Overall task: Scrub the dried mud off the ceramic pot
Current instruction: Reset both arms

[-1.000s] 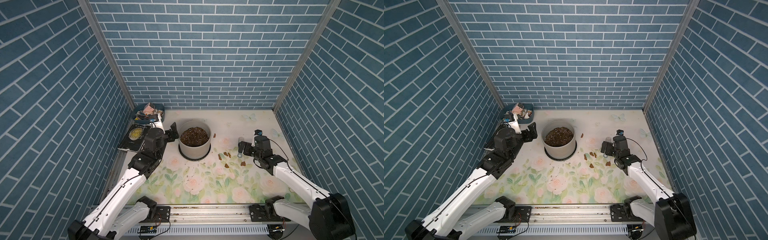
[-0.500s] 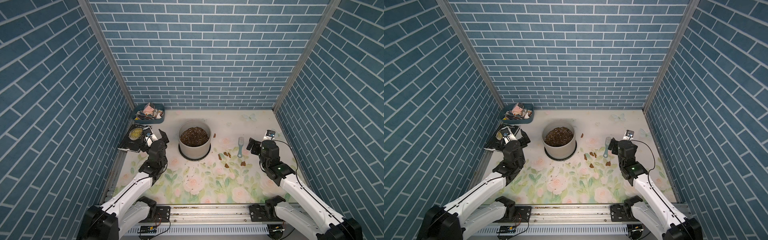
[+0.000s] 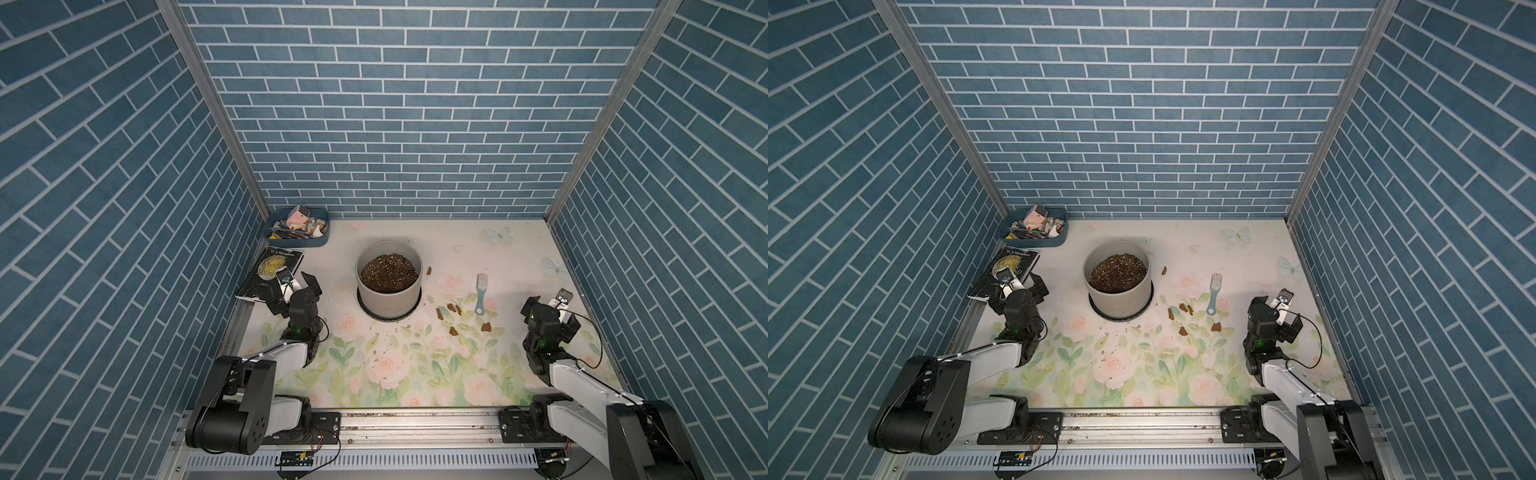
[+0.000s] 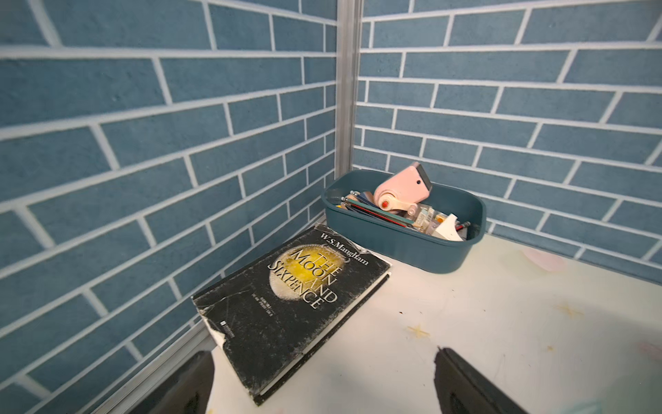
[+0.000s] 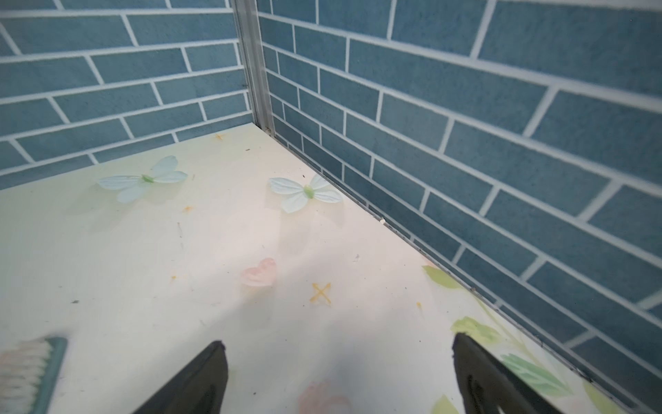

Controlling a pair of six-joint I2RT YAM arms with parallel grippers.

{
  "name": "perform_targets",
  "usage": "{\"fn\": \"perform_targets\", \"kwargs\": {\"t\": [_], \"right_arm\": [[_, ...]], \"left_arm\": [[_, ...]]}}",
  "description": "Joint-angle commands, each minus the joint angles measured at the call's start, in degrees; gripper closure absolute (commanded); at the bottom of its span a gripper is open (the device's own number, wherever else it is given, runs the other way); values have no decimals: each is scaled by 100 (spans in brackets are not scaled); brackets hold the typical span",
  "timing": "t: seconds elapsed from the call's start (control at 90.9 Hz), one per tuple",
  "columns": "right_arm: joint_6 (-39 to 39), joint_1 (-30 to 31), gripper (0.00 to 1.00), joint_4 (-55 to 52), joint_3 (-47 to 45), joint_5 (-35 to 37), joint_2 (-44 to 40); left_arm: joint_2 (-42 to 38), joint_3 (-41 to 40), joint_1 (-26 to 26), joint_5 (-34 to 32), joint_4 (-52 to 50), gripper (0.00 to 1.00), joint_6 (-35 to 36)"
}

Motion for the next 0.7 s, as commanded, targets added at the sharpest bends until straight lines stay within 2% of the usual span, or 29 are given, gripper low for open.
{"fn": "perform_targets", "kwargs": {"t": [0.0,0.088,0.176,0.22,0.264,0.33,0.363,0.407,0.44,0.484,0.528,0.572,0.693], "right_arm": [[-430,-128,1,1603,-16,-486,506],[-792,-146,1,2825,-33,-969,1101],[-1129,-187,1,3235,201,-1345,1697],[-1270,-289,1,3824,122,-1876,2007],[-1387,-360,1,3491,217,-2331,2068],[-1571,-395,0,3807,154,-2894,2368],[-1604,-398,1,4366,101,-2960,2606],[-1525,-429,0,4009,160,-3029,2484],[-1561,-473,0,4376,148,-3136,2574],[-1550,-479,0,4102,148,-3120,2536],[-1544,-468,0,4214,162,-3121,2500],[-1574,-460,0,4228,127,-3087,2558],[-1532,-434,0,4184,135,-2920,2472]], "left_arm": [[245,45,145,852,422,0,227],[465,-23,176,1072,709,0,273],[642,-131,176,1238,1024,0,348],[770,-189,180,1247,1240,0,363],[913,-284,172,1254,1540,0,380],[911,-306,145,1339,1556,0,419],[938,-345,145,1391,1659,0,441],[1012,-503,145,1547,2006,0,490],[1206,-670,128,1524,2589,0,590],[1090,-635,78,1534,2196,0,571],[1212,-666,122,1553,2503,0,580],[1103,-619,142,1606,2224,0,526],[1162,-679,119,1400,2468,0,510]]}}
